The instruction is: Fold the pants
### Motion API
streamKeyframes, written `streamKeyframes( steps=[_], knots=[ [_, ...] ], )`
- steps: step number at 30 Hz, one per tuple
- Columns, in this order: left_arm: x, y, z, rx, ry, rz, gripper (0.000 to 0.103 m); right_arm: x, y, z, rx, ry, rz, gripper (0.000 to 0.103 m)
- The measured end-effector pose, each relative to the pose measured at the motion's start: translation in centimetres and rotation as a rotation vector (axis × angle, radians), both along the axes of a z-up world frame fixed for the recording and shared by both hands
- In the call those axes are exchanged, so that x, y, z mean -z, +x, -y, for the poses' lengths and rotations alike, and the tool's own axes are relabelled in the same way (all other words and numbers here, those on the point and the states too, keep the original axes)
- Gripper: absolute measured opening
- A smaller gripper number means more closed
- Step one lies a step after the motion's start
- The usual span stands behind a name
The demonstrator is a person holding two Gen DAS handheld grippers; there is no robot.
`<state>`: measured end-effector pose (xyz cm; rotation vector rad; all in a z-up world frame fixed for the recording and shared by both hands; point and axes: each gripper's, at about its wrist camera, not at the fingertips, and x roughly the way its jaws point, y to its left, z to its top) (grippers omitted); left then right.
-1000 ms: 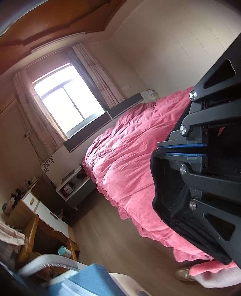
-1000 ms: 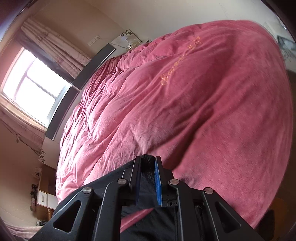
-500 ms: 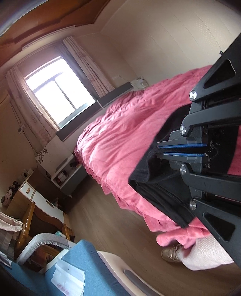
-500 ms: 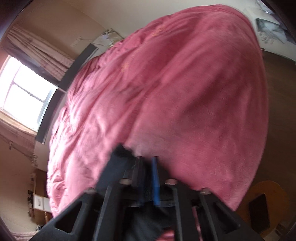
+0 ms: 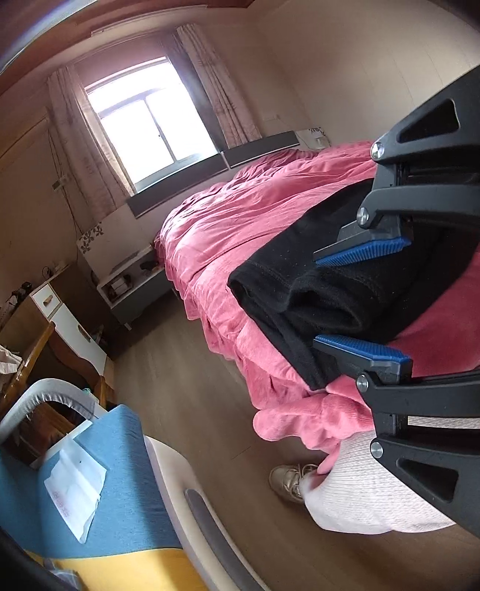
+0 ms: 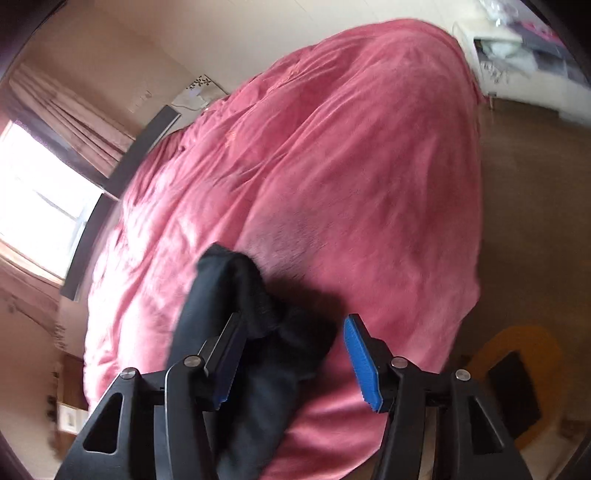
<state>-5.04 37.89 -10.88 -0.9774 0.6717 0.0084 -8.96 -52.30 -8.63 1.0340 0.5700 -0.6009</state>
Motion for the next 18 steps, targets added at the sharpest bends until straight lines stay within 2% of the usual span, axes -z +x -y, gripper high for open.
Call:
streamKeyframes(
  steps=[3, 4, 5, 7, 10, 12, 13, 15, 16, 17, 18],
  knots=[
    [-1.8, -0.7, 0.7, -0.028, 0.0, 0.076, 0.04, -1.0, 0.6, -0.7, -0.039, 0.024, 0.079, 0.057],
    [-2.4, -1.0, 0.9, -0.035, -0.002, 0.107, 0.047, -1.2, 0.9, -0.9, -0.054, 0.025, 0.105, 0.057],
    [-3.0, -1.1, 1.1, -0.04, -0.004, 0.135, 0.061, -1.2, 1.2, -1.0, -0.071, 0.033, 0.121, 0.057],
    [-4.0, -1.2, 1.6, -0.029, -0.028, 0.174, 0.076, -0.7, 2.3, -1.0, -0.105, 0.053, 0.111, 0.057],
    [-4.9, -0.1, 2.8, 0.038, -0.073, 0.197, 0.077, 0.5, 3.8, -1.0, -0.113, 0.075, 0.084, 0.058],
    [-5.4, 0.5, 4.0, 0.069, -0.049, 0.198, 0.077, 1.3, 4.7, -0.9, -0.127, 0.139, 0.117, 0.057],
    [-5.4, 0.9, 4.6, 0.084, -0.022, 0.186, 0.077, 1.5, 5.4, -0.9, -0.139, 0.155, 0.115, 0.053],
    [-5.0, 1.9, 5.9, 0.119, 0.046, 0.135, 0.077, 1.4, 6.9, -0.8, -0.141, 0.137, 0.053, 0.039],
    [-4.6, 2.4, 6.4, 0.138, 0.077, 0.094, 0.077, 1.5, 7.5, -0.4, -0.144, 0.128, 0.036, 0.02],
    [-4.0, 3.1, 6.9, 0.159, 0.102, 0.053, 0.076, 1.4, 8.2, -0.1, -0.149, 0.122, 0.024, 0.007],
    [-3.5, 3.5, 7.2, 0.171, 0.117, 0.029, 0.076, 1.2, 8.6, 0.4, -0.141, 0.125, 0.017, 0.007]
  ],
)
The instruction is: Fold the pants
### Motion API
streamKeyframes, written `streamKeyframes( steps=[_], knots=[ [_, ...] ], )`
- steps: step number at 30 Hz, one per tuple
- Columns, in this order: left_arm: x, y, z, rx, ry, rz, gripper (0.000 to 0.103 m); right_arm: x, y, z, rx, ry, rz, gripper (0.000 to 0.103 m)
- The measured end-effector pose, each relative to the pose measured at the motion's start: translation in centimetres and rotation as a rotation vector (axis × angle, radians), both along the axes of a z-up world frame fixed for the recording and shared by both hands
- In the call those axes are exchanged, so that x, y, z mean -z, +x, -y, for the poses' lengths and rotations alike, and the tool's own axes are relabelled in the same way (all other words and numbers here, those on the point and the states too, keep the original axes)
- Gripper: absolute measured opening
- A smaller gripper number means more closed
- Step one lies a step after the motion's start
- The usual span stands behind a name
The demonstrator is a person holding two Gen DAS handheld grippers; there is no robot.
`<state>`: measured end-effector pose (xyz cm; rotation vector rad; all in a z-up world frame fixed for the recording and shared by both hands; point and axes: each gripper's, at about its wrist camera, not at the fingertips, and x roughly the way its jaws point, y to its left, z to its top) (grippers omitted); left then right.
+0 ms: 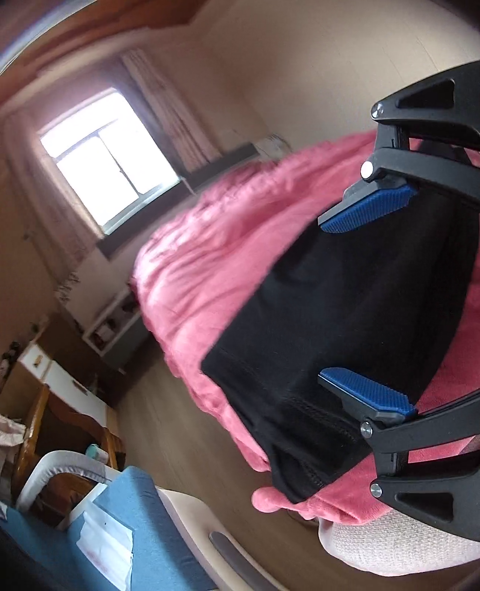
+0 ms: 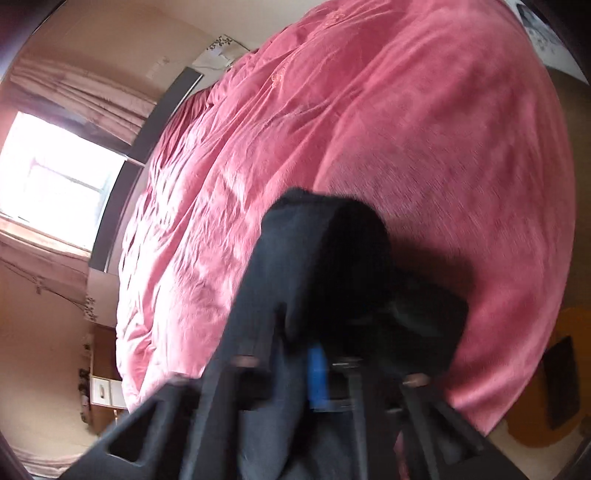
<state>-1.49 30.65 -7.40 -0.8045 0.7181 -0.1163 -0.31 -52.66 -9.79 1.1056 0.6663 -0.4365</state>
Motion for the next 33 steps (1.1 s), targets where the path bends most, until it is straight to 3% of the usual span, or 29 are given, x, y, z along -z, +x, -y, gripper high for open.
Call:
streamKeyframes(
  steps=[1, 3, 5, 7, 9, 10, 12, 14, 15, 17, 20, 21, 24, 26, 28, 30, 33],
  knots=[
    [0.3, 0.4, 0.3, 0.001, 0.012, -0.016, 0.076, -0.4, -0.3, 0.1, 0.009, 0.013, 0.027, 0.007],
    [0.8, 0.5, 0.4, 0.0, 0.009, -0.019, 0.076, -2.4, -1.0, -0.2, 0.006, 0.014, 0.191, 0.007],
    [1.1, 0.6, 0.3, -0.002, 0.0, -0.016, 0.076, -5.3, -2.5, -1.2, -0.033, -0.059, 0.419, 0.007],
    [1.2, 0.6, 0.3, 0.005, 0.006, -0.021, 0.076, -6.4, -4.2, -2.1, -0.06, -0.12, 0.522, 0.007],
    [1.4, 0.6, 0.2, 0.01, 0.011, -0.028, 0.076, -5.2, -5.1, -2.0, -0.058, -0.124, 0.456, 0.007],
    [1.3, 0.5, 0.2, 0.012, 0.011, -0.028, 0.076, -3.2, -5.2, -1.5, -0.03, -0.094, 0.333, 0.007],
    [1.3, 0.4, 0.2, 0.014, 0.014, -0.027, 0.076, 0.8, -6.0, -0.5, 0.029, -0.008, 0.159, 0.007],
    [1.3, 0.3, 0.4, 0.022, 0.022, -0.026, 0.076, 4.7, -7.2, 0.2, 0.086, 0.114, 0.09, 0.011],
    [1.2, 0.3, 0.4, 0.024, 0.027, -0.026, 0.076, 5.8, -7.5, 0.4, 0.105, 0.17, 0.084, 0.011],
    [1.1, 0.2, 0.5, 0.027, 0.034, -0.024, 0.076, 5.8, -7.9, 0.5, 0.127, 0.206, 0.167, 0.013],
    [1.2, 0.2, 0.7, 0.03, 0.036, -0.026, 0.076, 3.7, -6.9, 0.3, 0.079, 0.138, 0.232, 0.05],
    [1.2, 0.3, 0.8, 0.033, 0.035, -0.028, 0.076, 3.2, -6.3, 0.0, 0.063, 0.102, 0.219, 0.051],
    [1.4, 0.8, 1.3, 0.059, 0.028, -0.038, 0.076, 3.6, -4.4, -0.7, 0.005, 0.096, 0.143, 0.042],
    [1.5, 1.0, 1.6, 0.069, 0.027, -0.046, 0.076, 3.6, -3.9, -1.6, -0.063, 0.121, 0.148, 0.007],
    [1.4, 0.9, 1.7, 0.075, 0.024, -0.042, 0.076, 1.4, -3.7, -2.4, -0.085, -0.001, 0.14, 0.007],
    [1.4, 0.9, 1.5, 0.074, 0.028, -0.043, 0.076, 0.1, -3.5, -2.2, -0.076, -0.041, 0.132, 0.007],
    [1.5, 0.8, 0.9, 0.056, 0.011, -0.05, 0.076, 0.5, -3.0, -2.3, -0.099, -0.099, -0.007, 0.008]
  ],
)
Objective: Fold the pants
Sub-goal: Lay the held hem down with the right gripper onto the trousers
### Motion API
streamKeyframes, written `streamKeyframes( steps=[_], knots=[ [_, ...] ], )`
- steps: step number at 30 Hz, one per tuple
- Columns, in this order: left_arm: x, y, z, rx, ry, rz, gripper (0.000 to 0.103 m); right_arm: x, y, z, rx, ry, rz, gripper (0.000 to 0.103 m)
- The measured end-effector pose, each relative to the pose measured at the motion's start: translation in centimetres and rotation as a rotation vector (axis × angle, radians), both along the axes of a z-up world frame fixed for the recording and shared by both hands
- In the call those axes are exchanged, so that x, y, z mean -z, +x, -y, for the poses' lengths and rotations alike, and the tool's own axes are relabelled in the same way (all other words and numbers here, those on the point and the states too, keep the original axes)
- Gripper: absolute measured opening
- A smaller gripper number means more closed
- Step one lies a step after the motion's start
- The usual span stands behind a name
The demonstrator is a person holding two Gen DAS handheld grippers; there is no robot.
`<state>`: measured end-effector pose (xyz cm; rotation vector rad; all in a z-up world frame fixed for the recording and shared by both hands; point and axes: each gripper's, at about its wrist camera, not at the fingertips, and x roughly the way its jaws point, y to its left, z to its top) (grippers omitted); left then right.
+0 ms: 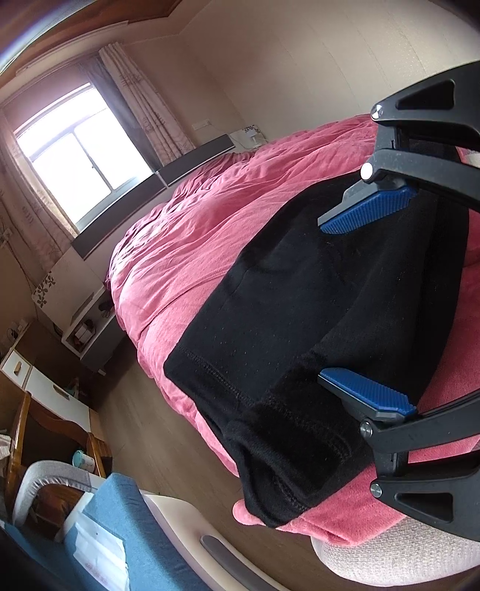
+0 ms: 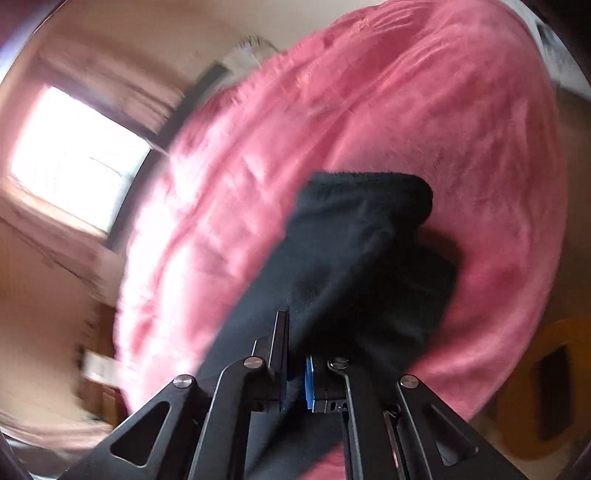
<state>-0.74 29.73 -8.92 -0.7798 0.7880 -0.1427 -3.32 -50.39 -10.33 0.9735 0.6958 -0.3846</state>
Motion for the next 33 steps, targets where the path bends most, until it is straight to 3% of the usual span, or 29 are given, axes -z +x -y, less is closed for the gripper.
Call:
streamKeyframes(
  steps=[1, 3, 5, 7, 10, 16, 19, 23, 24, 26, 28, 30, 31, 32, 33],
  knots=[
    [0.0, 0.0, -0.2, -0.006, -0.008, -0.001, 0.076, 0.9, 0.1, -0.3, -0.018, -0.013, -0.066, 0.013],
    [-0.2, -0.1, -0.6, -0.02, -0.016, -0.002, 0.076, 1.6, 0.5, -1.8, -0.061, 0.012, -0.064, 0.015],
    [-0.6, -0.4, -0.9, -0.029, -0.016, 0.003, 0.076, 1.4, 1.5, -2.5, -0.109, 0.046, -0.032, 0.042],
    [-0.9, -0.7, -1.3, -0.042, -0.01, 0.009, 0.076, 0.9, 2.7, -4.5, -0.176, 0.052, -0.001, 0.05],
    [-1.0, -1.2, -1.9, -0.06, 0.003, -0.009, 0.076, 1.2, 4.8, -7.5, -0.272, 0.072, -0.024, 0.05],
    [-0.5, -2.0, -2.9, -0.08, -0.046, -0.052, 0.075, 3.6, 6.1, -12.7, -0.406, 0.158, -0.064, 0.05],
    [-0.5, -2.3, -3.2, -0.092, -0.054, -0.106, 0.072, 4.2, 7.0, -14.8, -0.473, 0.179, -0.081, 0.05],
    [-0.7, -2.0, -2.6, -0.055, 0.001, -0.161, 0.072, 5.0, 7.5, -17.7, -0.533, 0.206, -0.094, 0.049],
    [-0.5, -1.8, -2.5, -0.051, 0.006, -0.179, 0.072, 5.2, 7.8, -18.4, -0.547, 0.223, -0.091, 0.047],
    [-0.3, -1.2, -2.2, -0.046, -0.016, -0.183, 0.072, 5.7, 8.1, -19.5, -0.565, 0.246, -0.089, 0.026],
    [-0.2, -0.4, -1.8, -0.038, -0.034, -0.164, 0.072, 6.3, 8.7, -20.4, -0.564, 0.239, -0.101, 0.017],
    [-0.4, 0.4, -1.3, -0.029, -0.008, -0.134, 0.053, 6.7, 9.0, -21.2, -0.565, 0.226, -0.112, 0.012],
    [-0.3, 0.8, -1.2, -0.024, 0.008, -0.137, 0.014, 6.8, 9.1, -21.4, -0.567, 0.212, -0.12, 0.01],
    [0.0, 1.3, -1.0, -0.017, 0.031, -0.154, 0.0, 6.7, 9.1, -21.5, -0.572, 0.201, -0.124, 0.009],
    [0.1, 1.4, -1.0, -0.021, 0.043, -0.158, 0.0, 6.4, 9.0, -21.3, -0.578, 0.198, -0.12, 0.009]
  ],
)
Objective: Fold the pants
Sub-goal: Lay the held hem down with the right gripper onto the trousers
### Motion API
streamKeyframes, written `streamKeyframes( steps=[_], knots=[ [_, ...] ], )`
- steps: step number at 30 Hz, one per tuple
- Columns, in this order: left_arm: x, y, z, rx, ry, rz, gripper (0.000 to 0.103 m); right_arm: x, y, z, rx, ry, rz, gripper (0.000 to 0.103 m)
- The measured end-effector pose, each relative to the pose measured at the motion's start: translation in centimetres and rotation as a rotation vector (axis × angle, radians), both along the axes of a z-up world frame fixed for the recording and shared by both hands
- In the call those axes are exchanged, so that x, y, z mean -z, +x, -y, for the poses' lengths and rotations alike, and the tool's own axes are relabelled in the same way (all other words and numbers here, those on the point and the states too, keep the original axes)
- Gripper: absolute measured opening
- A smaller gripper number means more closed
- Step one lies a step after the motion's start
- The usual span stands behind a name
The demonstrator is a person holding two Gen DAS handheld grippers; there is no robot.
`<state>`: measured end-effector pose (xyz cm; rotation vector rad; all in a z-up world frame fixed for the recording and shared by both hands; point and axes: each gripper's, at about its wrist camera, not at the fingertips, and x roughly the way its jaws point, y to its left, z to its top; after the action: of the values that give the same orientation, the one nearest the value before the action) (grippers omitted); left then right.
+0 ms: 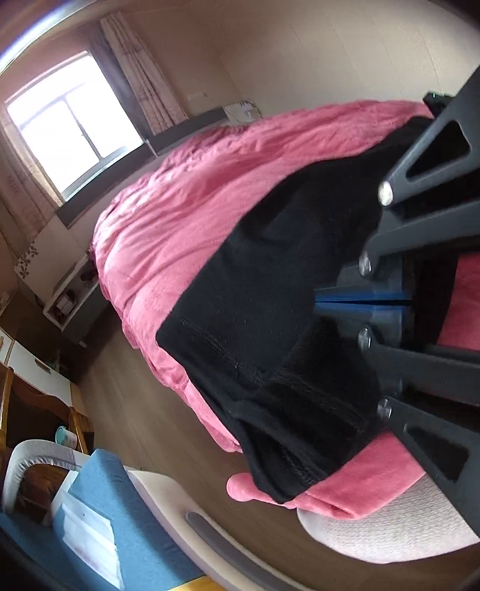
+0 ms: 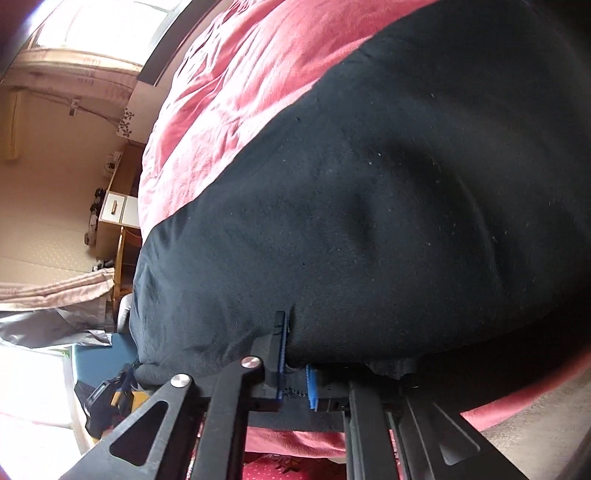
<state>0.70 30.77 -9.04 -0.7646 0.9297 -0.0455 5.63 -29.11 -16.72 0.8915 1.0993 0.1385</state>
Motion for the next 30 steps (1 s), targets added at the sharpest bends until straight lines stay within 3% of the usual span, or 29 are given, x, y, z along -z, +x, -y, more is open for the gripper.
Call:
streamKeyframes(
  steps=[4, 7, 9, 12, 14, 15, 18, 22, 26, 30],
  knots=[
    [-1.3, -0.6, -1.3, -0.031, -0.013, 0.064, 0.0, -2.4, 0.0, 0.5, -0.009, 0.017, 0.068, 0.008],
    [-4.2, -2.3, -3.3, -0.056, -0.001, 0.178, 0.0, -4.6, -0.6, 0.7, -0.021, 0.039, 0.14, 0.008],
    [-5.8, -3.2, -4.6, -0.053, 0.029, 0.206, 0.0, -5.6, -1.0, 0.7, -0.041, 0.034, 0.166, 0.008],
    [-5.8, -3.8, -5.0, -0.024, 0.025, 0.187, 0.003, -5.3, -1.3, 0.5, -0.053, 0.013, 0.151, 0.008],
    [-5.0, -3.6, -4.1, -0.017, 0.057, 0.14, 0.034, -3.6, -1.1, 0.6, -0.04, 0.029, 0.098, 0.008],
    [-4.2, -3.5, -3.6, -0.013, 0.047, 0.108, 0.038, -2.8, -1.1, 0.6, -0.037, 0.036, 0.073, 0.008],
    [-2.2, -3.1, -2.3, 0.0, -0.024, 0.042, 0.042, -1.4, -1.0, 0.2, -0.042, 0.028, 0.024, 0.008],
    [-0.3, -2.6, -0.7, 0.017, -0.051, -0.037, 0.044, -1.5, -0.8, 0.3, -0.05, 0.023, 0.042, 0.008],
    [0.2, -2.2, 0.3, 0.035, -0.02, -0.045, 0.058, -1.2, -0.8, 0.4, -0.047, 0.031, 0.035, 0.008],
    [0.2, -2.4, -0.2, -0.002, -0.069, -0.076, 0.058, -0.9, -1.0, 0.7, -0.036, 0.048, 0.028, 0.008]
  ],
)
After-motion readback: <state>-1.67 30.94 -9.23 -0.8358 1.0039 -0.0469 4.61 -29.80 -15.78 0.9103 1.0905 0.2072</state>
